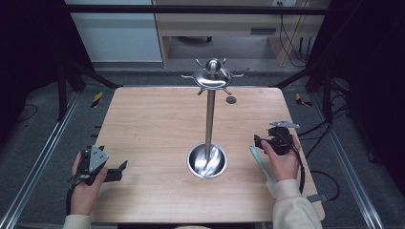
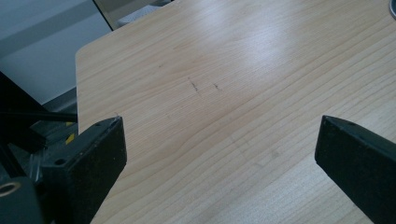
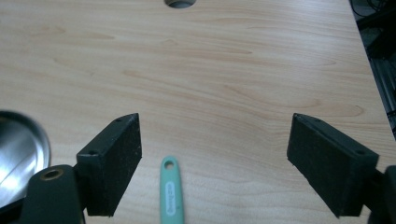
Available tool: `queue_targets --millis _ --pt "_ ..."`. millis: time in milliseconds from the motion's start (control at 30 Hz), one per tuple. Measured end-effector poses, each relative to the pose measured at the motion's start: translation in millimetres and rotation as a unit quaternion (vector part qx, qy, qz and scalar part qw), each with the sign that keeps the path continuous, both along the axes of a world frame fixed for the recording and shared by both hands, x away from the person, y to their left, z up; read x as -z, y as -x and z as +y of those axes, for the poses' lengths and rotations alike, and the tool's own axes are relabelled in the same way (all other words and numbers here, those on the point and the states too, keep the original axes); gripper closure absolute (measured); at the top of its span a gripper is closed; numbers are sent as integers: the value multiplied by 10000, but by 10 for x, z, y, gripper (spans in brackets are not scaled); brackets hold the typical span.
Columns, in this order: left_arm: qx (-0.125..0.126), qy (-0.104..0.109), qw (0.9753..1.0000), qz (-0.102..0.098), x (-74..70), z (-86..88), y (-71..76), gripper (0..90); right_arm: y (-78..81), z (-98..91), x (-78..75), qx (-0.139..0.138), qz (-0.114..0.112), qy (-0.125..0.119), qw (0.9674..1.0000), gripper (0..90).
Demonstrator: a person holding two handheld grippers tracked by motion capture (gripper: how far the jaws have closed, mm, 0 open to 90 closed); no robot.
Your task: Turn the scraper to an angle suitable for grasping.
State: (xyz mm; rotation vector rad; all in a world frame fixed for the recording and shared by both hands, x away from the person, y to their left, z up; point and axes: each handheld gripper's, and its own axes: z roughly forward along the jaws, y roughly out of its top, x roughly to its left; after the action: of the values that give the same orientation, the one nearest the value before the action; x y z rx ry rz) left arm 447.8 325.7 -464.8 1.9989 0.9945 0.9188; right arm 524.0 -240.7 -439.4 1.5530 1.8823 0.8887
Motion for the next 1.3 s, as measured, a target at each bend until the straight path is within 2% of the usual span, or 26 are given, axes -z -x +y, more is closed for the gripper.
queue_targets --millis 167,300,400,500,567,733,833,933,1067,1100,1233,1300 --pt "-7 -9 10000 -16 -4 7 15 20 34 100 24 -419 100 197 9989 258" --pt "7 -38 10000 0 3 -6 4 20 54 187 30 -640 160 337 9973 374" --pt "22 -70 10000 9 5 -16 -1 20 75 241 41 -884 227 457 9948 479" --pt "42 -94 9999 20 10 -32 -1 20 85 292 68 -1177 342 660 9903 586" --pt "56 -91 9999 17 10 -37 -1 20 94 327 89 -1376 413 831 9861 649" --pt "47 -95 9999 20 11 -32 0 20 116 418 133 -1747 521 990 9782 796" --pt "53 -103 9999 23 13 -32 -4 20 114 451 163 -1859 612 1006 9755 860" --pt "68 -114 9999 26 16 -41 -7 20 102 445 191 -1880 748 985 9744 900" --pt "84 -139 9999 42 20 -49 -9 20 84 409 210 -1817 890 941 9748 900" --pt "86 -140 9999 48 21 -50 -9 20 80 405 218 -1778 890 909 9758 900" --pt "96 -143 9998 51 21 -51 -8 20 71 384 237 -1762 1002 933 9748 900" --pt "100 -140 9998 48 21 -53 -7 20 63 378 247 -1717 1029 899 9756 900"
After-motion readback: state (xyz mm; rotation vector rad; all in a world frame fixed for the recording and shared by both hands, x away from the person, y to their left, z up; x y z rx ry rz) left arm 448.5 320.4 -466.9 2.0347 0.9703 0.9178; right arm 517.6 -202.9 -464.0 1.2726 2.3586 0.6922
